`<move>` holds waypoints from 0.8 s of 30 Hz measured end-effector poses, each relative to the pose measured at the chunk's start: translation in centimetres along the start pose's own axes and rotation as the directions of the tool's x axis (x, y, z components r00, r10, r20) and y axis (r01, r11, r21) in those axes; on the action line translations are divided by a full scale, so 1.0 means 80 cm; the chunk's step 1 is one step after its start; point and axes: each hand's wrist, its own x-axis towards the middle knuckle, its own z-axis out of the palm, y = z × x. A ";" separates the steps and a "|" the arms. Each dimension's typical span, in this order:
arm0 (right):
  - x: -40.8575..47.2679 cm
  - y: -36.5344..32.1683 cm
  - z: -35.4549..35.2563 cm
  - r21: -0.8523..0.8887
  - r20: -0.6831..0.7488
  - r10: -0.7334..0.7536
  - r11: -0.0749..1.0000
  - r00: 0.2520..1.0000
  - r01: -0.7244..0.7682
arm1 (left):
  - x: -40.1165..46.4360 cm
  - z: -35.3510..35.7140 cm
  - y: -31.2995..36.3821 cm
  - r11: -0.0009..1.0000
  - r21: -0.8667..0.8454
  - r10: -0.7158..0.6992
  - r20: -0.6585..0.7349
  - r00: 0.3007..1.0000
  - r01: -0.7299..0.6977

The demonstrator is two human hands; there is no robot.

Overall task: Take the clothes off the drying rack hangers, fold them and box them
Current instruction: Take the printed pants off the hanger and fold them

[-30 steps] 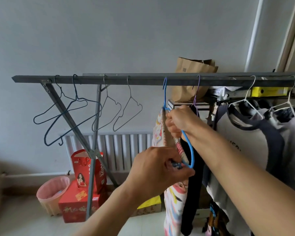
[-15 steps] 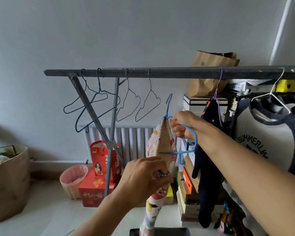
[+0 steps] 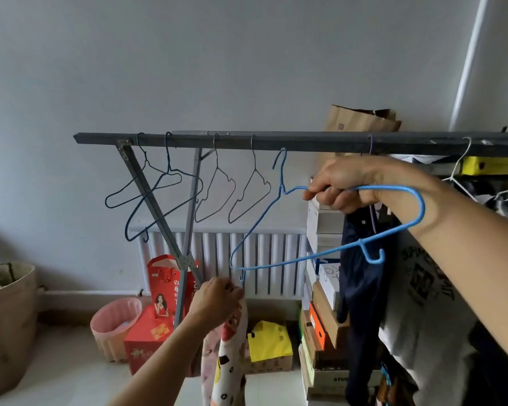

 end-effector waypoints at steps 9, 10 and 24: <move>0.056 0.012 0.012 -0.002 -0.425 -0.209 0.973 0.881 0.230 | -0.018 -0.033 0.029 0.841 -0.514 -0.172 0.045 0.984 0.170; 0.068 0.011 0.014 -0.018 -0.452 -0.215 0.972 0.866 0.232 | -0.021 -0.038 0.033 0.838 -0.526 -0.153 0.034 0.988 0.148; 0.150 -0.005 0.080 -0.192 -0.427 -0.241 0.966 0.871 0.173 | -0.033 -0.078 0.075 0.810 -0.586 -0.059 -0.135 0.989 -0.032</move>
